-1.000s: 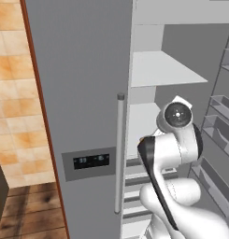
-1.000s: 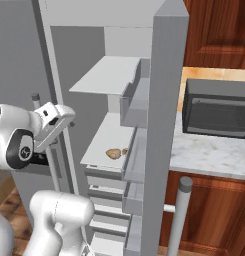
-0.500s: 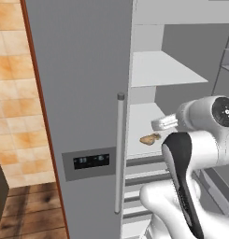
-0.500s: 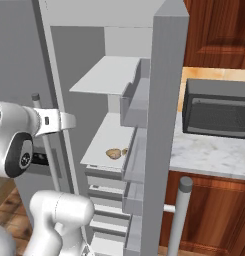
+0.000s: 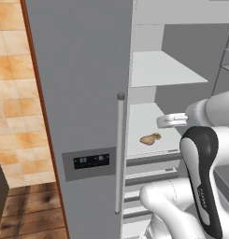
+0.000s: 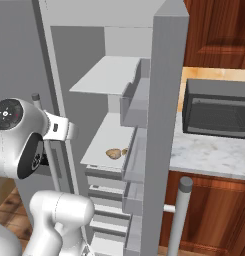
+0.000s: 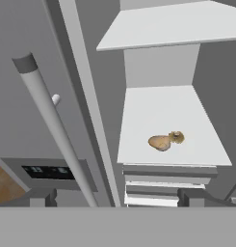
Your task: Move the mushroom and chicken breast from the top shelf to the second highest shelf to make space. Then, place the pitcher from the counter on the cleared top shelf.
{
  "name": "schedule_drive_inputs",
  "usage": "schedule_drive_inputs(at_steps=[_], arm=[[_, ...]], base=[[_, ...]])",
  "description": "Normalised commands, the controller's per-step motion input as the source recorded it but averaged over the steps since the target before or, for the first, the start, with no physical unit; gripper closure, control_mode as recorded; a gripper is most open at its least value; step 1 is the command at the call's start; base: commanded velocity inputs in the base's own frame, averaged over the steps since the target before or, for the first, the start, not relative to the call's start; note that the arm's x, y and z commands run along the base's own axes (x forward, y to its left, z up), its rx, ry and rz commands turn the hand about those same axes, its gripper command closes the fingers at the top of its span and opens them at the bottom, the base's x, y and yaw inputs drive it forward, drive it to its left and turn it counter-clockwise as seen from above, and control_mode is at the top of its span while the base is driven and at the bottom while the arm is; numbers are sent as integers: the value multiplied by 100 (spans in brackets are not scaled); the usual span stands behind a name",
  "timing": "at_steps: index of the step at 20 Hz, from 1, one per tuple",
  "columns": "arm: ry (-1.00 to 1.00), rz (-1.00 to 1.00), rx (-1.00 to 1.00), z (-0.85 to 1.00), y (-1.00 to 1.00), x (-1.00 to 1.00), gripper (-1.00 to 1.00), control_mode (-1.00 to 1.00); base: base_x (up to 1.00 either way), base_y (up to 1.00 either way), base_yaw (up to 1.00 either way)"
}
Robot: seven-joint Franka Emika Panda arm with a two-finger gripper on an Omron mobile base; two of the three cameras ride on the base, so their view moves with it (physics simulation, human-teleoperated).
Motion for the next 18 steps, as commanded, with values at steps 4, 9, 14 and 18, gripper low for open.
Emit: schedule_drive_inputs(at_steps=[4,9,14,18], arm=[[0,-2,0,-3,0,0,-100,-100],[0,0,0,0,0,0,-100,-100],[0,0,0,0,0,0,-100,100],[0,0,0,0,0,0,-100,100]], base=[[0,0,0],[0,0,0],[-15,2,-3],[-61,22,-12]])
